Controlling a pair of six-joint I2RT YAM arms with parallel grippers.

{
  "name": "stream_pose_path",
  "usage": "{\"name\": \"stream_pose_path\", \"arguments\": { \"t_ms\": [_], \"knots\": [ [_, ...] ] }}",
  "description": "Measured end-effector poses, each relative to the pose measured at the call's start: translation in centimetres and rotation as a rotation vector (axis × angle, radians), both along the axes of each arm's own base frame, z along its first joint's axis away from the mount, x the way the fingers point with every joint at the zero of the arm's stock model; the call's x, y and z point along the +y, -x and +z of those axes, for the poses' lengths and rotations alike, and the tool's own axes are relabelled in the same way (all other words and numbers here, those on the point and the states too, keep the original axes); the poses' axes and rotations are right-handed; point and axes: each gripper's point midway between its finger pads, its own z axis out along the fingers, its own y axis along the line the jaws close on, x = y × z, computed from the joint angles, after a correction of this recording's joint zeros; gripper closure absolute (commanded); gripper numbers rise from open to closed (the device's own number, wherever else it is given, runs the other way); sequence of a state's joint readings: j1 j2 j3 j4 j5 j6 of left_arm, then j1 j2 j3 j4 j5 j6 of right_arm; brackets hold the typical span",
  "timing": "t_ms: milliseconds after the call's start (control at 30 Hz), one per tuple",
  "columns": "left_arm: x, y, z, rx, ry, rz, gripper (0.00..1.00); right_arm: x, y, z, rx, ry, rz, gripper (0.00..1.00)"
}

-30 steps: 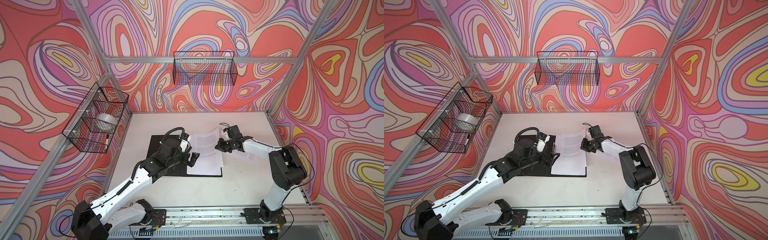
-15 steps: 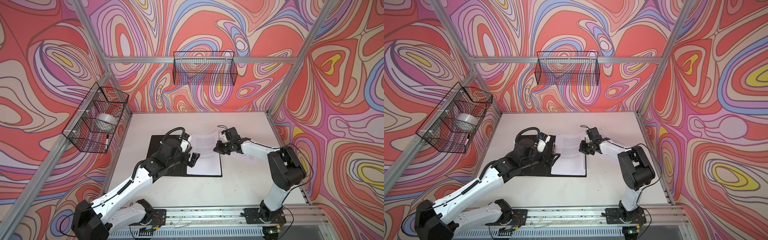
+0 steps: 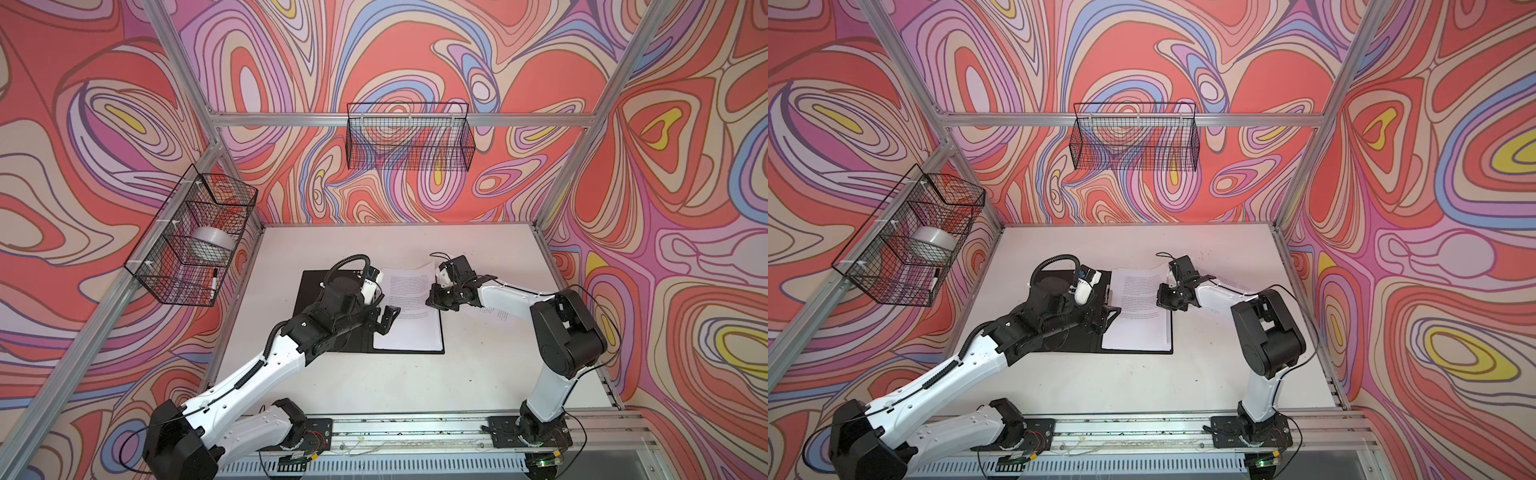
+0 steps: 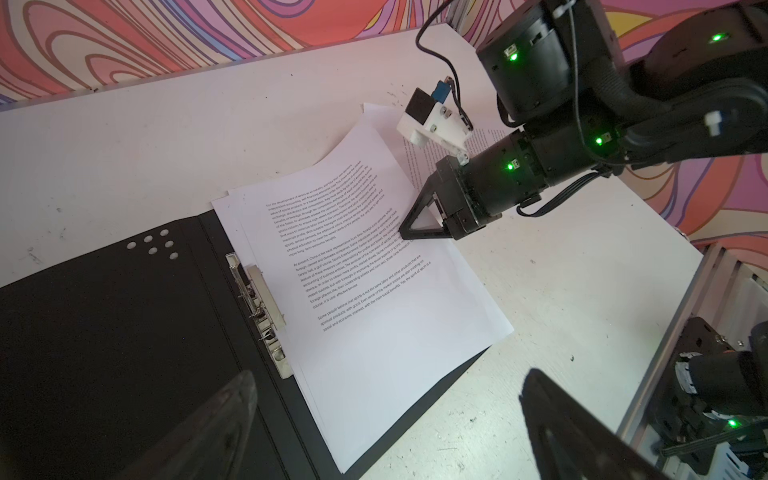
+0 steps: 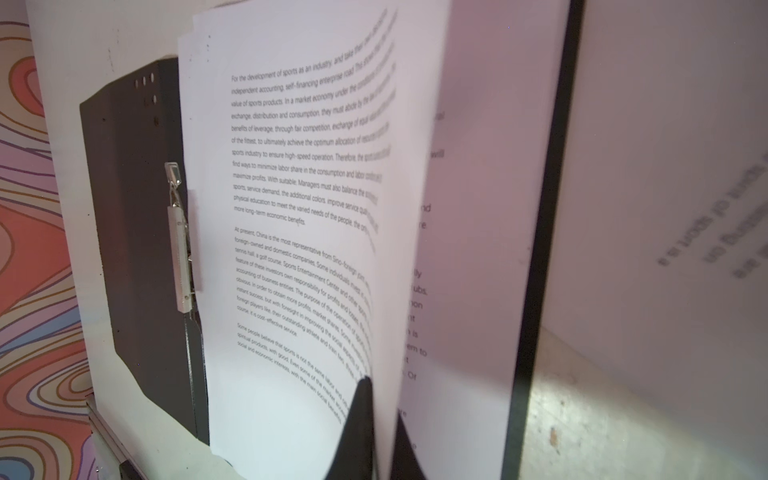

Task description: Put the files into the folder

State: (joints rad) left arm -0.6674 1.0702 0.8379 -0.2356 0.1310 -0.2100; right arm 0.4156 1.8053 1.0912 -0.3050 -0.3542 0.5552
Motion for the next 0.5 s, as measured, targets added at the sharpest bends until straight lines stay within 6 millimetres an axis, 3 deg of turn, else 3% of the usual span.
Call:
{"name": "stream_pose_path", "arguments": {
  "t_ms": [500],
  "knots": [
    [-0.05,-0.06,-0.24,0.006,-0.004,0.000,0.00,-0.34,-0.07,0.17,-0.021,0.062,0.069,1.00]
  ]
}}
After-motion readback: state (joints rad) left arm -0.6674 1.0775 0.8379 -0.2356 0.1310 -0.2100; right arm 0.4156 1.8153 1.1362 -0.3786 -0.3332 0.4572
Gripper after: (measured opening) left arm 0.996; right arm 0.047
